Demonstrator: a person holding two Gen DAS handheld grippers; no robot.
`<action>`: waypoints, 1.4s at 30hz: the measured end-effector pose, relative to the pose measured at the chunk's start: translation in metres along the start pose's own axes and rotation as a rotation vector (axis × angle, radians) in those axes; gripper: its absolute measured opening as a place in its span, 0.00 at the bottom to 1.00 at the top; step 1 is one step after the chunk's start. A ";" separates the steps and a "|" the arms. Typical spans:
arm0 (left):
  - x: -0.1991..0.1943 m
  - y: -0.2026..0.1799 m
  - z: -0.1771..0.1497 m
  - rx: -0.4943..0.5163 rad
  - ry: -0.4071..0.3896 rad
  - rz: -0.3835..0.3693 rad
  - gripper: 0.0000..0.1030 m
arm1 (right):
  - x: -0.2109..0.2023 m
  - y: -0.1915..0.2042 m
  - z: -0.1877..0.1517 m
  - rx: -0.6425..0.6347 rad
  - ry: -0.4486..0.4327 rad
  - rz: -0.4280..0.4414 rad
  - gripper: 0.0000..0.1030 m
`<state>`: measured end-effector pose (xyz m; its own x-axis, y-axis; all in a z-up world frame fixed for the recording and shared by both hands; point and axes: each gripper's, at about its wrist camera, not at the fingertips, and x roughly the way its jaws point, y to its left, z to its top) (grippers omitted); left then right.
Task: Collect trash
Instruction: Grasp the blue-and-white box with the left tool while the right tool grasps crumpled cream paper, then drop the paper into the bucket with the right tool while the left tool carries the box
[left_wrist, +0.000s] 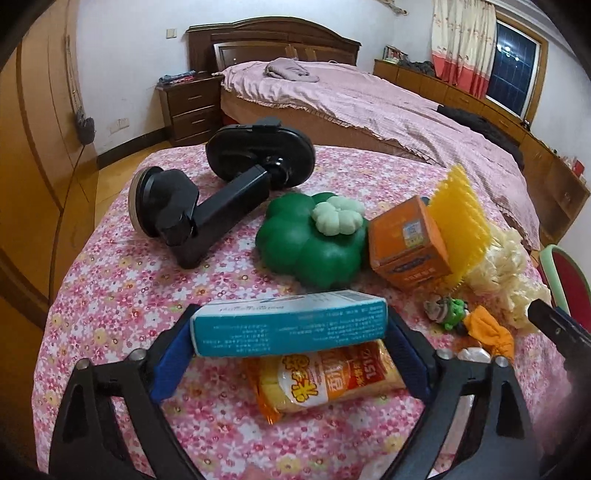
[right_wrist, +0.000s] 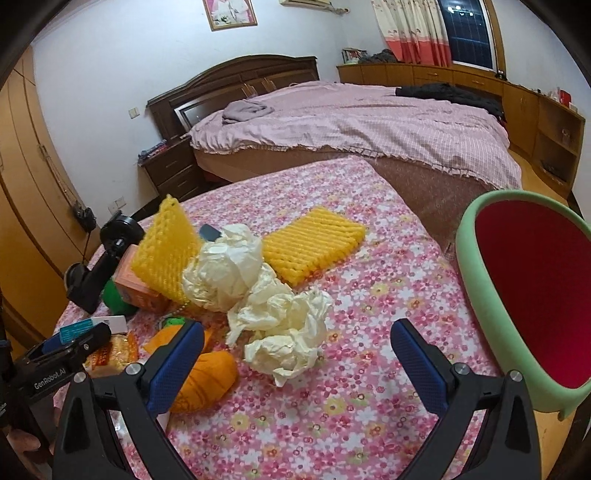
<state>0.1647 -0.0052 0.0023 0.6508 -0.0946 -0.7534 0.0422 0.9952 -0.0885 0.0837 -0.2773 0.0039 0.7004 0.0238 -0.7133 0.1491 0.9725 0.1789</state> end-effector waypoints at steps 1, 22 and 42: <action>-0.001 0.001 0.000 -0.008 -0.005 -0.007 0.90 | 0.001 0.000 0.000 0.000 0.005 0.000 0.89; -0.082 -0.026 -0.002 0.070 -0.150 -0.138 0.90 | -0.046 -0.008 -0.002 0.036 -0.022 0.132 0.30; -0.111 -0.138 -0.003 0.208 -0.134 -0.313 0.89 | -0.133 -0.104 -0.002 0.161 -0.191 0.016 0.30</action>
<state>0.0842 -0.1319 0.0957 0.6751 -0.4033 -0.6178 0.3977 0.9042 -0.1556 -0.0265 -0.3816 0.0792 0.8205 -0.0204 -0.5714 0.2357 0.9226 0.3055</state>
